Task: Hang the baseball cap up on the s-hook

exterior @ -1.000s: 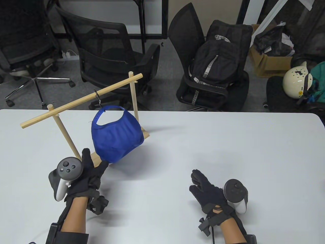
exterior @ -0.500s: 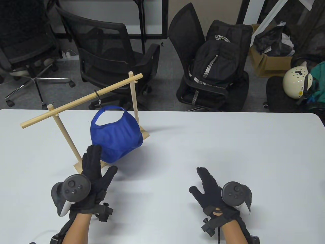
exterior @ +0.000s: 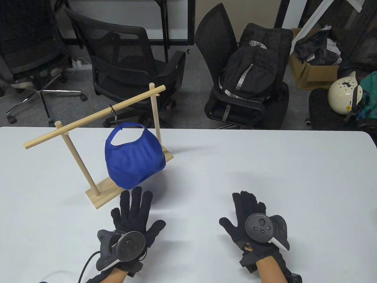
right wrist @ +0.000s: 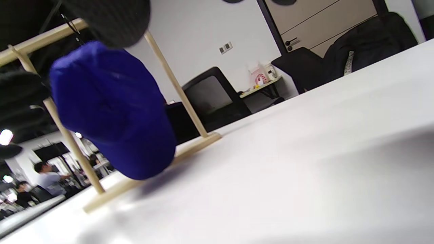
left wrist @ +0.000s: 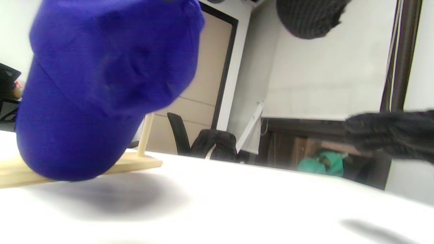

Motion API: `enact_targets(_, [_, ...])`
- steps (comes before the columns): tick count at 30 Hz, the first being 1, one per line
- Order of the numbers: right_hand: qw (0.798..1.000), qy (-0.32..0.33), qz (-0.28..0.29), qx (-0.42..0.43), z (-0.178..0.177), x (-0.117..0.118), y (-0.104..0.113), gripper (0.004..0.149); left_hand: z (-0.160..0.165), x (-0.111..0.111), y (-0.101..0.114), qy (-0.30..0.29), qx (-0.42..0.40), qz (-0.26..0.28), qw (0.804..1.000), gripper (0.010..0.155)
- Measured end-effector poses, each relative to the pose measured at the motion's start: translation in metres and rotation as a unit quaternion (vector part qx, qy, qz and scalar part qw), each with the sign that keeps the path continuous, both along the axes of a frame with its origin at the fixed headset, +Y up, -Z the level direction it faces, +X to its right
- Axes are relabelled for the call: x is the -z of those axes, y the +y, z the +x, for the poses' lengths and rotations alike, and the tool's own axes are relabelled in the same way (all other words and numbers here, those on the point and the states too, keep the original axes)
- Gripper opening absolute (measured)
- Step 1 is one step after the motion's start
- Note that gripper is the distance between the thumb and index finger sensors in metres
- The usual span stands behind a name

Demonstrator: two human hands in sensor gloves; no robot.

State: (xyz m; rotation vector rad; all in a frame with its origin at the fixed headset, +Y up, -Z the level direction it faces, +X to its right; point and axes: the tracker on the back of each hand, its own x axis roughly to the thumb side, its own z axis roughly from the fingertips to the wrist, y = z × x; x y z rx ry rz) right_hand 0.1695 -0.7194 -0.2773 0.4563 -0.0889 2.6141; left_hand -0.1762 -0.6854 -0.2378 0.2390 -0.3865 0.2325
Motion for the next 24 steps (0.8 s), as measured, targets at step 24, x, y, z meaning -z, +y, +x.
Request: enact_targets(24, [0.976, -0.025, -0.133, -0.172, -0.009, 0.019, -0.033, 0.098, 0.019, 0.024, -0.06, -0.005, 0.131, -0.144, 0.981, 0.096])
